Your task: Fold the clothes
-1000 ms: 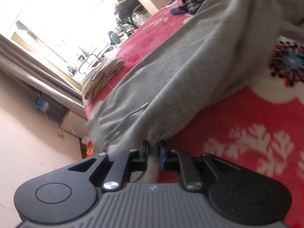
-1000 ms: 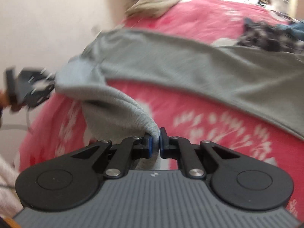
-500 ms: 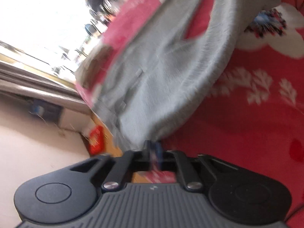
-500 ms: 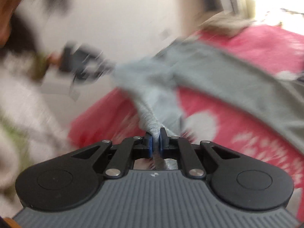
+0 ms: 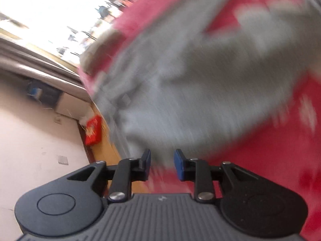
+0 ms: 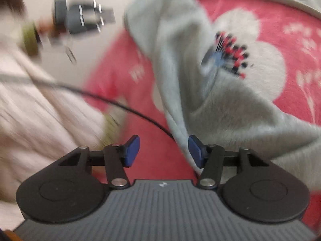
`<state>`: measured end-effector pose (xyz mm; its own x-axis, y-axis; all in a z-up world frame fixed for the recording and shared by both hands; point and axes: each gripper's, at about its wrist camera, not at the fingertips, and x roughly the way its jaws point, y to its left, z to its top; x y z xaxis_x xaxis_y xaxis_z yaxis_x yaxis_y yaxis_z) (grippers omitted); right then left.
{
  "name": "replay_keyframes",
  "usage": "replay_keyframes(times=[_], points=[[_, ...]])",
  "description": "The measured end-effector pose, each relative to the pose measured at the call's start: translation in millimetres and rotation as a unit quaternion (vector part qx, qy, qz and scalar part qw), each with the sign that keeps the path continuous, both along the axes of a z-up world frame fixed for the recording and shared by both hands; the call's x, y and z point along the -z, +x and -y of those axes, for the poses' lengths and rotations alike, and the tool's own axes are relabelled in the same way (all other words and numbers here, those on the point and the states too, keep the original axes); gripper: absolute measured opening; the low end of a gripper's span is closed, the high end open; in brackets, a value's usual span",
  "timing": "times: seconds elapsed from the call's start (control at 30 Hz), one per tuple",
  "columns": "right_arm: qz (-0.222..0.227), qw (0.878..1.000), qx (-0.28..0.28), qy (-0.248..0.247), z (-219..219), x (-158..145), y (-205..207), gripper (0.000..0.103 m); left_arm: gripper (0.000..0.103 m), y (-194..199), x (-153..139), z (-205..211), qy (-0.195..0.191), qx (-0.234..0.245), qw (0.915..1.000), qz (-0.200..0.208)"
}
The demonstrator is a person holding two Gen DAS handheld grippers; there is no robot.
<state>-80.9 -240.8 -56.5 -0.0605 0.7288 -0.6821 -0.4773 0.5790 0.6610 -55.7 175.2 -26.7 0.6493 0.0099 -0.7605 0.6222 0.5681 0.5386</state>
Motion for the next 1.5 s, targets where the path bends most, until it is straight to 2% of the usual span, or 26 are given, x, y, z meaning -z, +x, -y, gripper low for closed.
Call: replay_keyframes(times=[0.07,0.13,0.17,0.23,0.27,0.37,0.4,0.47,0.53,0.6,0.67,0.73,0.77,0.83,0.87,0.9,0.93,1.0,1.07,1.17,1.27,1.33,1.4,1.43,1.47,1.5], points=[[0.003,0.996,0.08,0.028,35,-14,10,0.06,0.041,12,-11,28,-0.066,0.015,0.9977,-0.008],[0.004,0.983,0.179,0.036,73,-23,20,0.068,0.046,20,-17,59,-0.122,0.042,0.9913,-0.024],[-0.008,0.972,0.232,0.028,91,-23,23,0.07,0.047,21,-17,76,-0.144,0.063,0.9869,-0.036],[-0.036,0.942,0.334,-0.003,127,-21,29,0.071,0.051,20,-8,115,-0.175,0.11,0.9765,-0.061],[-0.046,0.928,0.368,-0.024,140,-17,31,0.071,0.051,19,-3,134,-0.19,0.134,0.97,-0.073],[-0.071,0.898,0.429,-0.072,159,-7,37,0.071,0.051,14,16,189,-0.213,0.195,0.9505,-0.115],[-0.074,0.895,0.433,-0.075,158,-4,40,0.071,0.051,11,22,204,-0.219,0.209,0.9443,-0.129],[-0.073,0.895,0.431,-0.083,150,3,47,0.071,0.051,0,37,235,-0.223,0.235,0.9326,-0.159],[-0.062,0.901,0.415,-0.111,135,11,55,0.071,0.051,-11,56,259,-0.214,0.254,0.9255,-0.182],[-0.034,0.908,0.378,-0.176,117,22,68,0.071,0.05,-16,71,272,-0.21,0.264,0.92,-0.199],[0.005,0.907,0.335,-0.255,99,36,69,0.071,0.05,-23,80,281,-0.214,0.267,0.9142,-0.217],[0.031,0.907,0.315,-0.279,100,42,60,0.066,0.05,-27,85,286,-0.22,0.269,0.9092,-0.229],[0.042,0.904,0.318,-0.283,103,40,56,0.06,0.05,-28,87,287,-0.223,0.269,0.9071,-0.234],[0.051,0.901,0.33,-0.278,113,35,50,0.027,0.05,-25,87,288,-0.236,0.262,0.9008,-0.254],[0.047,0.9,0.34,-0.268,121,34,48,0.021,0.05,-21,89,289,-0.245,0.253,0.8962,-0.27],[0.036,0.902,0.352,-0.249,128,32,50,0.009,0.05,-17,90,291,-0.253,0.244,0.891,-0.287],[0.026,0.903,0.366,-0.224,134,31,51,0.003,0.047,-12,89,292,-0.26,0.235,0.8855,-0.306],[0.038,0.906,0.385,-0.169,138,22,57,0.003,0.041,-2,87,294,-0.281,0.215,0.8729,-0.336],[0.064,0.908,0.4,-0.11,141,5,62,0.0,0.04,8,83,293,-0.302,0.199,0.8601,-0.36],[0.125,0.902,0.413,-0.013,143,-37,69,0.0,0.04,18,67,285,-0.334,0.185,0.8515,-0.359],[0.177,0.894,0.41,0.045,145,-83,65,0.0,0.041,24,52,279,-0.368,0.181,0.8398,-0.355],[0.196,0.895,0.401,0.008,141,-97,58,0.003,0.045,23,52,284,-0.37,0.185,0.8381,-0.355],[0.178,0.901,0.393,-0.05,135,-92,54,0.006,0.045,18,59,291,-0.36,0.188,0.8396,-0.361],[0.15,0.906,0.388,-0.08,134,-81,53,0.02,0.045,14,64,296,-0.351,0.19,0.8426,-0.362],[0.125,0.907,0.388,-0.105,130,-65,51,0.029,0.045,10,68,300,-0.346,0.193,0.8448,-0.359],[0.1,0.906,0.389,-0.13,127,-49,50,0.044,0.045,5,72,304,-0.342,0.197,0.847,-0.356]])
